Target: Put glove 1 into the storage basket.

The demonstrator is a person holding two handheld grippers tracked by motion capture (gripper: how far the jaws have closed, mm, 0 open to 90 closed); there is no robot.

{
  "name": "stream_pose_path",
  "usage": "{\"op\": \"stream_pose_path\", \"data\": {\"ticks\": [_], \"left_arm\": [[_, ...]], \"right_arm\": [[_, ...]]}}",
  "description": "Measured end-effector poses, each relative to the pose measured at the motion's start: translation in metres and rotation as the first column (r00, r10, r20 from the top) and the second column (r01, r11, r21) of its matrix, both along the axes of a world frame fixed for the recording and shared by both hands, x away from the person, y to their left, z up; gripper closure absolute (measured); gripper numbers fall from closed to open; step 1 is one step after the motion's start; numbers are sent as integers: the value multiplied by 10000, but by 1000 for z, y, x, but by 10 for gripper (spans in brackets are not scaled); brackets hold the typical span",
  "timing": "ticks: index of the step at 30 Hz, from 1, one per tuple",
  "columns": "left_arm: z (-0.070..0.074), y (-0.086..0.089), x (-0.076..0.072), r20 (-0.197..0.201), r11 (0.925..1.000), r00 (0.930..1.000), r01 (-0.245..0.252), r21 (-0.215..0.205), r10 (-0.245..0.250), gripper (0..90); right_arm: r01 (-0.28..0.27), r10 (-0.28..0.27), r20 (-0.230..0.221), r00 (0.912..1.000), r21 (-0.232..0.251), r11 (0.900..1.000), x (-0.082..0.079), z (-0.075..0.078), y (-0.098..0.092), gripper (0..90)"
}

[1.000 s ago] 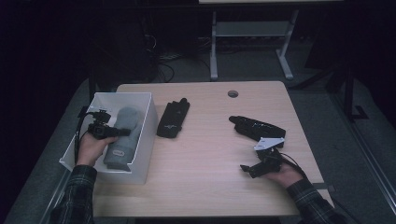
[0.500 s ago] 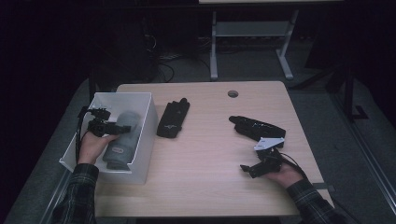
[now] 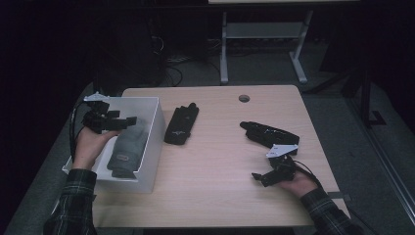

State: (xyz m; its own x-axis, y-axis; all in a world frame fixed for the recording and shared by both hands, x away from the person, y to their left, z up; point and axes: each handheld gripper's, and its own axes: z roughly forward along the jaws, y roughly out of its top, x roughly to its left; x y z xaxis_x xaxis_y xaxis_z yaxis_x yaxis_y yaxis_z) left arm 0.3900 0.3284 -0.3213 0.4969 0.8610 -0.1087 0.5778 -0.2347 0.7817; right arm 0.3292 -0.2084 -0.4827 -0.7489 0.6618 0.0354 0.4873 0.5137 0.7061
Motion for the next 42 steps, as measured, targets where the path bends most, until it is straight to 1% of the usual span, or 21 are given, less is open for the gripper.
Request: {"op": "stream_pose_path", "data": {"ticks": [4,7,8,9,12,13,15,20,22,23,25,27,29,33,34,36,37,39,40,41,42], "left_arm": [[13,-16,-6,269,9986,9983,516,-140,-512,188],[21,-32,-10,398,9950,9944,985,-135,-979,188],[24,-38,-11,402,9926,9918,1215,-68,-1211,187],[25,-44,-12,419,9908,9901,1348,-113,-1343,185],[28,-63,-16,368,9841,9835,1773,32,-1773,178],[28,-69,-17,365,9823,9817,1871,6,-1869,178],[29,-81,-19,312,9763,9759,2158,161,-2162,175],[28,-113,-24,294,9664,9661,2555,292,-2564,159],[26,-122,-25,282,9606,9606,2755,361,-2765,148],[25,-128,-26,271,9598,9597,2790,303,-2798,146],[20,-139,-28,276,9551,9551,2939,369,-2949,136],[15,-148,-30,280,9541,9540,2975,340,-2984,130],[9,-158,-31,160,9483,9491,3136,488,-3147,129],[-3,-174,-35,75,9435,9442,3288,407,-3294,129],[-7,-178,-36,56,9391,9400,3405,453,-3411,129],[-16,-184,-38,-39,9360,9369,3494,421,-3495,129],[-20,-187,-39,-84,9343,9356,3530,495,-3531,129],[-31,-191,-42,-182,9326,9340,3573,505,-3568,129],[-36,-193,-44,-121,9356,9366,3505,417,-3503,129],[-42,-195,-47,-132,9321,9341,3569,621,-3568,129],[-46,-196,-49,-150,9311,9332,3593,625,-3590,129]], "right_arm": [[32,-32,-18,10000,4,10000,0,0,0,20],[43,-43,-17,10000,5,10000,0,0,0,20],[45,-45,-1,10000,5,10000,0,0,0,20],[55,-55,1,10000,5,10000,0,0,0,20],[80,-80,-3,10000,11,10000,0,0,1,20],[85,-85,-2,10000,11,10000,0,0,1,20],[91,-91,-3,10000,4,10000,0,0,1,20],[120,-120,-7,9999,14,9999,-1,0,1,20],[134,-134,-8,9999,15,9999,-1,0,1,20],[137,-137,-4,9999,11,9999,-1,0,1,20],[173,-173,-21,9998,14,9998,-1,0,1,20],[202,-202,-23,9998,13,9998,-1,0,1,20],[236,-236,-26,9997,12,9997,-1,0,1,20],[296,-296,-36,9996,18,9996,-2,0,2,20],[300,-300,-40,9995,19,9995,-2,0,2,20],[323,-322,-41,9995,20,9995,-2,0,2,20],[329,-329,-42,9995,20,9995,-2,0,2,20],[323,-323,-36,9995,20,9995,-2,0,2,20],[322,-322,-35,9995,21,9995,-2,0,2,20],[322,-322,-33,9995,20,9995,-2,0,2,20],[327,-327,-28,9995,21,9995,-2,0,2,20]]}}
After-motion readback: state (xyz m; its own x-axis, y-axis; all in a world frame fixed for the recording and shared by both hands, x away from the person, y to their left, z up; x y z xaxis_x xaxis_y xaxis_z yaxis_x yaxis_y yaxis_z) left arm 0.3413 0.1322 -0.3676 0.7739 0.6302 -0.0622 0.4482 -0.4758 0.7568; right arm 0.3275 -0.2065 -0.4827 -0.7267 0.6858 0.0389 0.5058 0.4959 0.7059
